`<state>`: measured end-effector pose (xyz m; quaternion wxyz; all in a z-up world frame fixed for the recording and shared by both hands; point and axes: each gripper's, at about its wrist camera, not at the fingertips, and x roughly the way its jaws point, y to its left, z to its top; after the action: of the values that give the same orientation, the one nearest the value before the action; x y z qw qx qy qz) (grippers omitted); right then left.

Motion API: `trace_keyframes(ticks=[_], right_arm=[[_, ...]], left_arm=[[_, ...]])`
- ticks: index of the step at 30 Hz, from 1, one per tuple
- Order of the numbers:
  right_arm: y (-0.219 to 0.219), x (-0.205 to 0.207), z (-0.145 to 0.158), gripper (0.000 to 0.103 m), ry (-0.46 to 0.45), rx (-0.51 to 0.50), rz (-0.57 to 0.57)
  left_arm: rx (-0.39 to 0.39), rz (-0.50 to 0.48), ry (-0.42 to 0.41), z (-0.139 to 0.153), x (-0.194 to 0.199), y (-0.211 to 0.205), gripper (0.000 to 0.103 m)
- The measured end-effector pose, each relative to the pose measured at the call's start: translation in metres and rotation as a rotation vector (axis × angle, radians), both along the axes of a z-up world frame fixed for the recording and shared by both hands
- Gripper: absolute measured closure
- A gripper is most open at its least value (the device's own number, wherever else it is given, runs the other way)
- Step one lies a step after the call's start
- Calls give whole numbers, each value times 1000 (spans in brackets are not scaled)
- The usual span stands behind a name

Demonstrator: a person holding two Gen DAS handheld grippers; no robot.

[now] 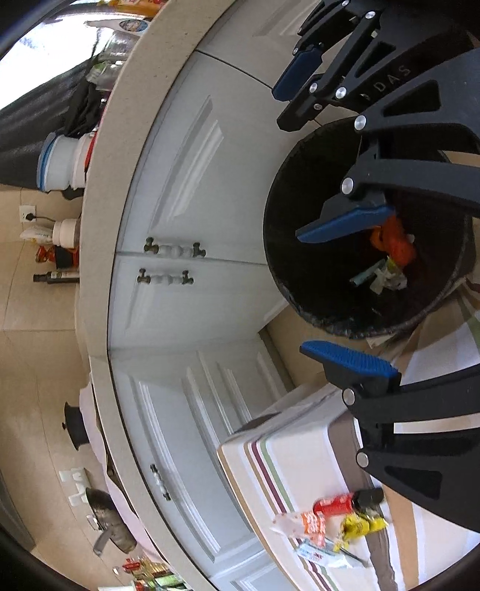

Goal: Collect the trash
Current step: 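Move both tools back over the table toward the remaining trash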

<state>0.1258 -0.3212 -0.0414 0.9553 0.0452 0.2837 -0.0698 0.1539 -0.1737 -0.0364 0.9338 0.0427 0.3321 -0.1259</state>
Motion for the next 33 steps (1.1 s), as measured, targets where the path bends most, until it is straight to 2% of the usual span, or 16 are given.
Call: trace_keyframes(ticks=[9,19,25,33], right_arm=[[49,-2,13,67,-9,28,115],[140,7,21,67,-3,34,312],[191,17,18,67,28,29,416],[242,33,9,67,83,-9,506]], left_arm=[[8,113,-5,9,-18,71,43],[37,332,-6,11,-39,180,39],[51,457,8,7,-51,237,38],[45,576,26,1,-59,295,38]])
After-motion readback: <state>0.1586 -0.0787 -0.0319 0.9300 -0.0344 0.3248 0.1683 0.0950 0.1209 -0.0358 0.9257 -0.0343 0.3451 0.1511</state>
